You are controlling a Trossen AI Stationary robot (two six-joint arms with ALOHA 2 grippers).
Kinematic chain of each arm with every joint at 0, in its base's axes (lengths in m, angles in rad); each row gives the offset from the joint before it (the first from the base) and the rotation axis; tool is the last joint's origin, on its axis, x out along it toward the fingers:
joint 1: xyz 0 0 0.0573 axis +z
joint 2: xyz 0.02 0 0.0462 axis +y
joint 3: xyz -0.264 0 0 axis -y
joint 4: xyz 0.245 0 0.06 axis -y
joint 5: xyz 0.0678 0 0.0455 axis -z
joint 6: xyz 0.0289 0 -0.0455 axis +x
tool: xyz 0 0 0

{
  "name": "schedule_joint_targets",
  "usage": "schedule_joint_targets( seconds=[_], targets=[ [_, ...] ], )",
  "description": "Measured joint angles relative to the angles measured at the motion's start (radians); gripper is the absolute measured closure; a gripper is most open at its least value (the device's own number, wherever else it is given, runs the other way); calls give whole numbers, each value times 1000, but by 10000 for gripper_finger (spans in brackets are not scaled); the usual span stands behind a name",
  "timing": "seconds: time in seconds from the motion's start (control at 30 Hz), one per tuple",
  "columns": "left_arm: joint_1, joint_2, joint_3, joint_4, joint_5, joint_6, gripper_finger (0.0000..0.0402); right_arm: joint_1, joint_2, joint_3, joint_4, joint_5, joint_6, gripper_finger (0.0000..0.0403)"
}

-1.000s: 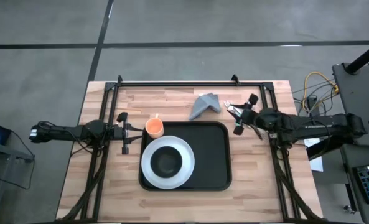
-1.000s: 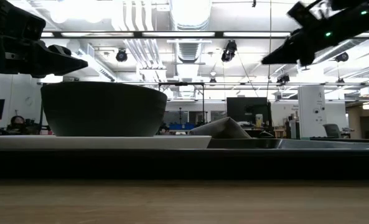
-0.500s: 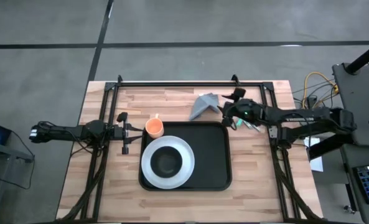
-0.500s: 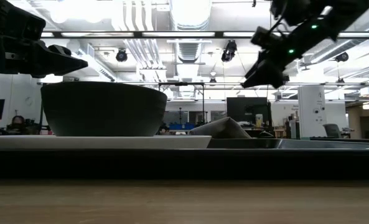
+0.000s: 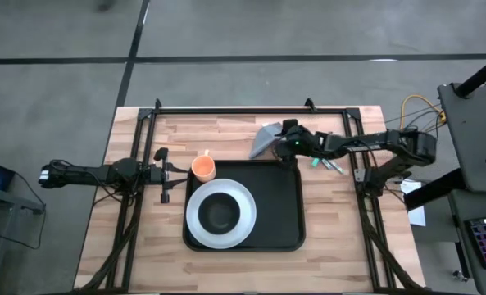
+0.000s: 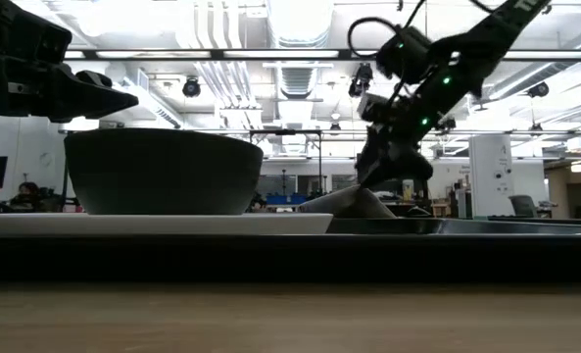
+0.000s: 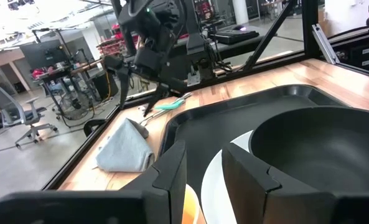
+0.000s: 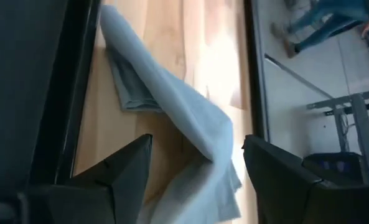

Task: Set up tray
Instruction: Put the gray napkin on the right side of the black tray

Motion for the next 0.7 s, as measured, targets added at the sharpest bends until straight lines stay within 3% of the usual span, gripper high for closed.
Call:
schedule_joint_targets(
  seconds=[0.2,0.37,0.7],
  targets=[
    [0,0,0,0,0,0,317,1,73,50,1,-4,-5,166],
    [0,2,0,0,0,0,317,20,104,82,2,-119,-15,163],
    [0,13,0,0,0,0,317,36,241,182,6,-125,-43,168]
  ],
)
